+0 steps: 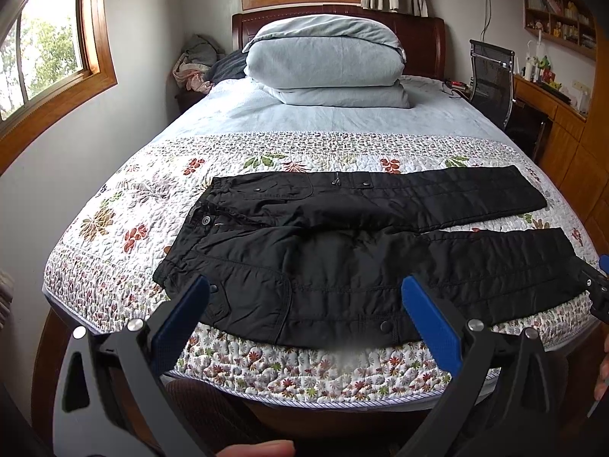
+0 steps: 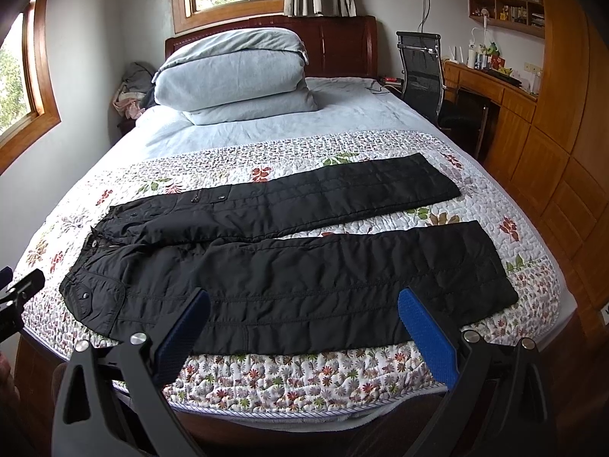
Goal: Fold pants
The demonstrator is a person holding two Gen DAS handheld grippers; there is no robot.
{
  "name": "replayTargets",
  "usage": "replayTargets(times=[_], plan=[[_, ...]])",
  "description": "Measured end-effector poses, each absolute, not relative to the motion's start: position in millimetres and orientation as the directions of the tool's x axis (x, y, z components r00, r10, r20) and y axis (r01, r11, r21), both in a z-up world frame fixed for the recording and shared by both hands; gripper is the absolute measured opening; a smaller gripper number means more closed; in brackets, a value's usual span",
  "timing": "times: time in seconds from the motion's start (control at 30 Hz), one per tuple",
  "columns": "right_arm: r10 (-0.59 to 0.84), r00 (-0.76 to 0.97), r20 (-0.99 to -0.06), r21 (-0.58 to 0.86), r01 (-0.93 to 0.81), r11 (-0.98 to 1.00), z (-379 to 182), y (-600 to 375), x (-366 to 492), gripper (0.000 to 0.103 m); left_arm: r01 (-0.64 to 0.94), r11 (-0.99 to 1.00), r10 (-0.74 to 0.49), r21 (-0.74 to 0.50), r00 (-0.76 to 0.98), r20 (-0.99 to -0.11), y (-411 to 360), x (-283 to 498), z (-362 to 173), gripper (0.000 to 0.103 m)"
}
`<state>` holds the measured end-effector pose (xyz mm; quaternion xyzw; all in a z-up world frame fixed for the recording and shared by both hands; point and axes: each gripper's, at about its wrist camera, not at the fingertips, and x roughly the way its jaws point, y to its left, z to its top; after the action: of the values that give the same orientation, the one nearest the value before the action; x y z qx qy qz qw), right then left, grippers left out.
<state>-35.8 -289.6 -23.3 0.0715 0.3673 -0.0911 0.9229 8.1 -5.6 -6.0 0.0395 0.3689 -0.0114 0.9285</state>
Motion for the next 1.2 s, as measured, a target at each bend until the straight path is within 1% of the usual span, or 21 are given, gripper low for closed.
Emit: replayTargets(times=[0.6, 0.7, 0.77, 0.8, 0.83, 0.93, 1.0, 1.03, 1.07, 1.1, 1.17, 1.2], plan=[[-0.111, 0.697, -0.708, 0.069, 0.226, 0.972, -32, -295, -26, 0.100, 0.060, 0.996, 0.002, 0.064, 0.713, -0.701, -10, 21, -14, 0.101], [-0.089, 0.692, -0.717, 0.082, 0.210, 0.974, -34, -298, -21, 0.100, 0.082, 0.996, -0.043, 0.020, 0.698, -0.715, -7, 27, -17, 0.101], [-0.096, 0.683, -0.725, 0.053, 0.195, 0.979, -32, -304, -14, 0.100, 0.116, 0.992, -0.119, -0.055, 0.664, -0.738, 0, 37, -20, 0.101], [-0.130, 0.680, -0.722, 0.006, 0.193, 0.981, -28, -310, -8, 0.100, 0.122, 0.988, -0.154, -0.099, 0.634, -0.758, 7, 48, -24, 0.101], [-0.161, 0.681, -0.714, -0.037, 0.194, 0.980, -25, -316, -5, 0.100, 0.121, 0.986, -0.167, -0.117, 0.617, -0.769, 12, 55, -26, 0.101], [-0.330, 0.686, -0.648, -0.261, 0.206, 0.943, -7, -343, 20, 0.100, 0.099, 0.987, -0.162, -0.128, 0.550, -0.819, 36, 92, -34, 0.101], [-0.367, 0.669, -0.646, -0.326, 0.193, 0.925, -3, -366, 44, 0.100, 0.077, 0.991, -0.134, -0.110, 0.518, -0.845, 55, 124, -41, 0.101], [-0.362, 0.642, -0.676, -0.335, 0.170, 0.927, -3, -386, 65, 0.100, 0.055, 0.995, -0.097, -0.080, 0.501, -0.860, 66, 140, -47, 0.101], [-0.331, 0.607, -0.722, -0.309, 0.145, 0.940, -6, -406, 86, 0.100, 0.040, 0.998, -0.066, -0.053, 0.482, -0.874, 75, 157, -52, 0.101], [-0.263, 0.554, -0.790, -0.237, 0.120, 0.964, -13, -436, 116, 0.100, 0.032, 0.999, -0.042, -0.031, 0.451, -0.891, 85, 178, -60, 0.101], [-0.145, 0.482, -0.864, -0.099, 0.119, 0.988, -27, -482, 158, 0.100, 0.014, 1.000, -0.018, -0.014, 0.388, -0.921, 106, 215, -74, 0.101], [-0.125, 0.455, -0.882, -0.066, 0.144, 0.987, -32, -501, 175, 0.100, 0.002, 0.999, -0.031, -0.032, 0.342, -0.939, 119, 238, -85, 0.101]])
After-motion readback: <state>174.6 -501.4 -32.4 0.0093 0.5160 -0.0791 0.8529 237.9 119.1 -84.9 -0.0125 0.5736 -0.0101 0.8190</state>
